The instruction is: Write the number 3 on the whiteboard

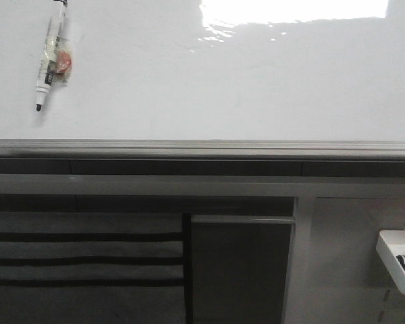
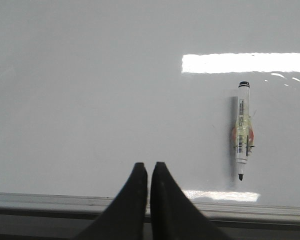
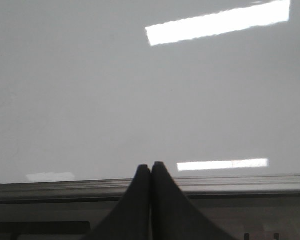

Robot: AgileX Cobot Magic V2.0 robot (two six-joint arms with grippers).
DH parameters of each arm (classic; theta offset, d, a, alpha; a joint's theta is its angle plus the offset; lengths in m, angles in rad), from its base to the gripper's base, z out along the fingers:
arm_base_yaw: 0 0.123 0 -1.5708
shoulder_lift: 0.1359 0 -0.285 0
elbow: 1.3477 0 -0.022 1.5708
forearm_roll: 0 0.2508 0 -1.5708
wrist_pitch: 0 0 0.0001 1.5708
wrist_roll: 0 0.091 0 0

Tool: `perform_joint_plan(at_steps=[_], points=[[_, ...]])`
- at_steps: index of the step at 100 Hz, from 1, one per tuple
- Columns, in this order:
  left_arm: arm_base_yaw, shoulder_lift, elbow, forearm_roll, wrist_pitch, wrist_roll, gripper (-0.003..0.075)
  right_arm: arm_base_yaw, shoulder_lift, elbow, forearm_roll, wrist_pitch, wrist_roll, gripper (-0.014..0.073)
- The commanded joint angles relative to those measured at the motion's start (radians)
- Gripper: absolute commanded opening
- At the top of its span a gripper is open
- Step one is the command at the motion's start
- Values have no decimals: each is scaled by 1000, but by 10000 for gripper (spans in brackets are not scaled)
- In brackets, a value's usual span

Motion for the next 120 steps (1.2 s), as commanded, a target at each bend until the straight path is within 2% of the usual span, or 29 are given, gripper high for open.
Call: perform_joint_plan(at_steps=[1, 8, 24, 33, 39, 47, 82, 120], points=[[-1, -31, -86, -13, -19, -8, -18, -5, -22, -33, 30, -28, -11, -74], [-1, -22, -170, -24, 67, -8, -18, -5, -13, -118, 68, 88, -11, -74], [-1, 73, -400, -26, 322, -8, -18, -5, 63, -318, 68, 332, -13, -74], [-1, 161, -527, -26, 468, 3, -18, -5, 143, -427, 62, 415, -23, -74], [-1, 217, -594, -26, 556, 40, -18, -5, 201, -492, 62, 458, -75, -74], [-1, 290, -662, -26, 619, 77, -18, -5, 264, -554, 62, 476, -93, -74], [-1, 418, -685, -26, 598, 77, -18, -5, 327, -583, 62, 472, -93, -74], [-1, 442, -685, -60, 598, 77, -18, -5, 327, -583, 62, 473, -93, -74]])
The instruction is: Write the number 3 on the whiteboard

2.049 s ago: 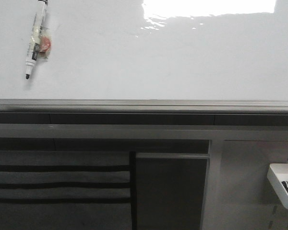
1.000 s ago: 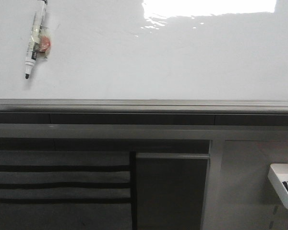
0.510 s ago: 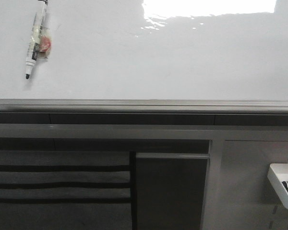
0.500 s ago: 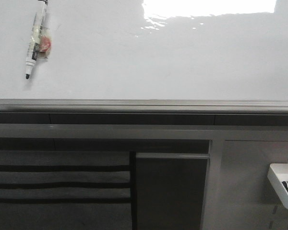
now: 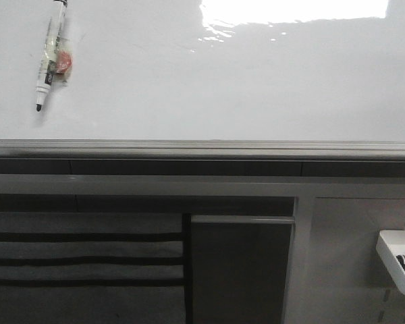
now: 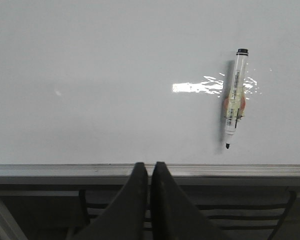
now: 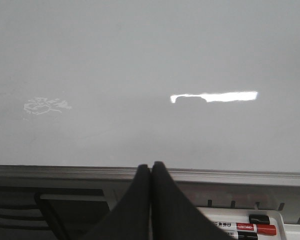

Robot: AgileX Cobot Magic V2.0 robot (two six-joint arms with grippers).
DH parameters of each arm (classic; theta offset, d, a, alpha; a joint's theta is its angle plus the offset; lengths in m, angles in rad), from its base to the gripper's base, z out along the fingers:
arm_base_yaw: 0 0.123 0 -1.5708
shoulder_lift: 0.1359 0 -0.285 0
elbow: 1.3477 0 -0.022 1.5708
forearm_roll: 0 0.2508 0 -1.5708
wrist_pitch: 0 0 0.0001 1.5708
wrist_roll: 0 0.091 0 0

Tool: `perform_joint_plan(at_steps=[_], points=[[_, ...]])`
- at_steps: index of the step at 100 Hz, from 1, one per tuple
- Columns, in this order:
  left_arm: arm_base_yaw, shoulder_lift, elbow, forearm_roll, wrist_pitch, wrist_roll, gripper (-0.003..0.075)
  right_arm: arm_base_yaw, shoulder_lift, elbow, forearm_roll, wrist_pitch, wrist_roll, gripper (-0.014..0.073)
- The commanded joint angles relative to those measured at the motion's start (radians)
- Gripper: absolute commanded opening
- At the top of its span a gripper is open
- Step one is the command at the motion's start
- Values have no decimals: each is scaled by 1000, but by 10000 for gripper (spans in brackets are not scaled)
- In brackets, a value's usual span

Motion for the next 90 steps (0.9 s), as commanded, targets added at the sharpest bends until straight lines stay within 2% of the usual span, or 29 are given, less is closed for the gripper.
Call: perform_joint_plan(at_steps=[1, 24, 31, 37, 43, 51, 53, 54, 55, 60, 61, 62, 67, 72, 90], points=[[-1, 14, -35, -24, -71, -2, -18, -5, 18, -36, -2, -70, -10, -74], [-1, 14, -35, 12, -71, 0, -18, -5, 18, -36, -2, -70, -10, -68], [-1, 14, -35, 29, -71, 0, -17, -5, 18, -36, -9, -70, -10, -18], [-1, 14, -35, 36, -71, 0, -5, -5, 18, -36, -19, -70, -10, 79], [-1, 14, -35, 36, -71, 0, 52, -5, 18, -36, -24, -70, -10, 225], [-1, 14, -35, 36, -71, 0, 181, -5, 18, -36, -24, -68, -10, 424], [-1, 14, -35, 36, -71, 0, 238, -5, 18, -36, -24, -68, -10, 472], [-1, 14, -35, 36, -71, 0, 238, -5, 18, -36, -24, -68, -10, 488], [-1, 14, -35, 36, -71, 0, 284, -5, 18, -36, -24, -68, -10, 516], [-1, 14, -35, 36, -71, 0, 395, -5, 18, -36, -24, -63, -10, 591], [-1, 14, -35, 36, -71, 0, 395, -5, 18, -36, -24, -61, -10, 598], [-1, 14, -35, 36, -71, 0, 438, -5, 18, -36, -24, -61, -10, 612], [-1, 14, -35, 36, -71, 0, 514, -5, 18, -36, -24, -59, -10, 637], [-1, 14, -35, 36, -77, 0, 549, -5, 18, -36, -24, -59, -10, 636], [-1, 14, -35, 36, -77, 0, 523, -5, 18, -36, -24, -59, -10, 636]])
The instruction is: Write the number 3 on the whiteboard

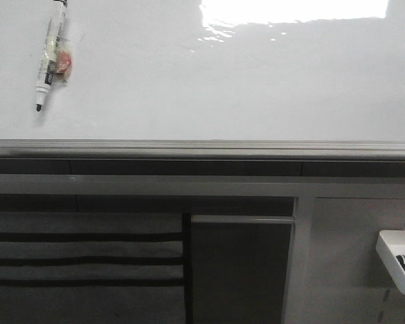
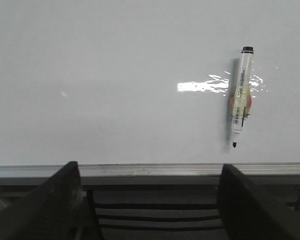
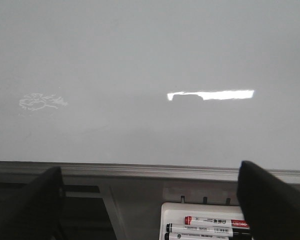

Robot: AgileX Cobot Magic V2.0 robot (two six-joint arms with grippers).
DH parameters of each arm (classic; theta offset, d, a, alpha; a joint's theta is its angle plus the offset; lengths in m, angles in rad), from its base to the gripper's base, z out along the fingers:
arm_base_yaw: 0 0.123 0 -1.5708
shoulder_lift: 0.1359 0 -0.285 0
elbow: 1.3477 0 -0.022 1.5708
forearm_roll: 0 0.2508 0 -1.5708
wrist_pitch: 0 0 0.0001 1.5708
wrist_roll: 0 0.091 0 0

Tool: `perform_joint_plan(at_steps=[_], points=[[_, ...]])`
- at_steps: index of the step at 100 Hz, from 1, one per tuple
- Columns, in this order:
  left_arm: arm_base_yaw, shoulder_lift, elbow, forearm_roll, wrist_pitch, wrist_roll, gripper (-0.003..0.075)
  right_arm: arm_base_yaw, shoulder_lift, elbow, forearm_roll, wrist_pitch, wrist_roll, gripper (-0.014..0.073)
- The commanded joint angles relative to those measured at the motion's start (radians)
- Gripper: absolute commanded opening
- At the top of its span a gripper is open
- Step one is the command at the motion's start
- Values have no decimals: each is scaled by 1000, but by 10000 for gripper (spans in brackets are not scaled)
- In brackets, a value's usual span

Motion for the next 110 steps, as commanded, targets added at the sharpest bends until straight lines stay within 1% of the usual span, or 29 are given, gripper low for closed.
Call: perform_joint_plan(at_steps=[1, 22, 39, 46, 62, 81, 89, 110], points=[[-1, 14, -35, 0, -77, 0, 522, -5, 18, -36, -9, -70, -10, 636], [-1, 14, -35, 0, -88, 0, 468, -5, 18, -36, -9, -72, -10, 636], [-9, 14, -33, -37, -108, 0, 420, -5, 18, -36, -9, -67, -10, 636], [-35, 15, -33, -51, -108, 0, 407, -5, 18, -36, -7, -69, -10, 636], [-129, 46, -33, -55, -110, 11, 389, -5, 19, -36, 8, -64, -10, 636], [-233, 154, -33, -57, -136, 24, 386, -5, 19, -36, 21, -66, -10, 636], [-269, 214, -33, -60, -170, 24, 386, -5, 19, -36, 21, -68, -10, 636], [-329, 400, -33, -69, -333, 24, 386, -5, 19, -36, 21, -68, -10, 636]])
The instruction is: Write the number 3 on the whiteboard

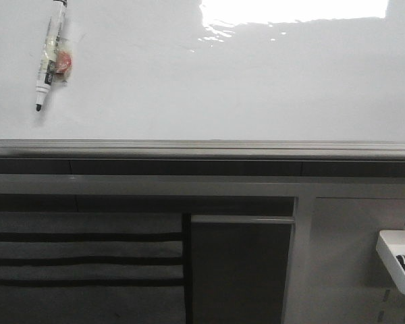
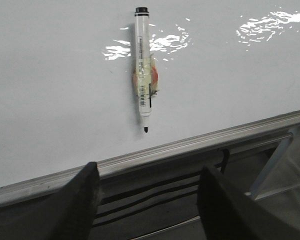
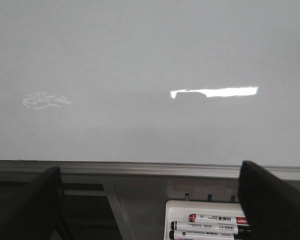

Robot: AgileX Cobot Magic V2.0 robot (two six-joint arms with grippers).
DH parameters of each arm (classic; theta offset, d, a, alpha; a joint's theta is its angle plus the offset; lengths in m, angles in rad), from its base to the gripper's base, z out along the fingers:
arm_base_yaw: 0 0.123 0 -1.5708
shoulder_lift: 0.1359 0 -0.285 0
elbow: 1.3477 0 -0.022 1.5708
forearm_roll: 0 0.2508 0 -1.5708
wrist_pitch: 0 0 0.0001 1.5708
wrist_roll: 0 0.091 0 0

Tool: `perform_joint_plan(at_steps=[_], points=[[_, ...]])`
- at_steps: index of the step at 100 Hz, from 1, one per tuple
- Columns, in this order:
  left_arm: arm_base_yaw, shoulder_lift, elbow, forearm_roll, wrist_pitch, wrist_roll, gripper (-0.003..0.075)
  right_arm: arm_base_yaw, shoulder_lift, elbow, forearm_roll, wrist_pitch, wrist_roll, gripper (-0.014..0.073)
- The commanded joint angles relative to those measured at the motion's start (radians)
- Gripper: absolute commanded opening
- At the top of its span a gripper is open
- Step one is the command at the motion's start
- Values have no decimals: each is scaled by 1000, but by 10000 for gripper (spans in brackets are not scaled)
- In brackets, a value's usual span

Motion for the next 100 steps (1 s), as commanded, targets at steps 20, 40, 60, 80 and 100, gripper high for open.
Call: perform_joint_plan(at_steps=[20, 40, 60, 80, 100], points=[[-37, 247, -51, -40, -279, -1, 386, -5, 19, -36, 5, -74, -9, 635], [-37, 404, -93, -40, -337, -1, 386, -5, 19, -36, 5, -69, -9, 635], [-37, 517, -141, -38, -407, -1, 386, -5, 19, -36, 5, -65, -9, 635], [-37, 602, -166, -29, -456, -1, 386, -5, 19, -36, 5, -63, -9, 635], [-37, 648, -184, -29, -479, -1, 386, -5, 19, -36, 5, -61, -9, 636]])
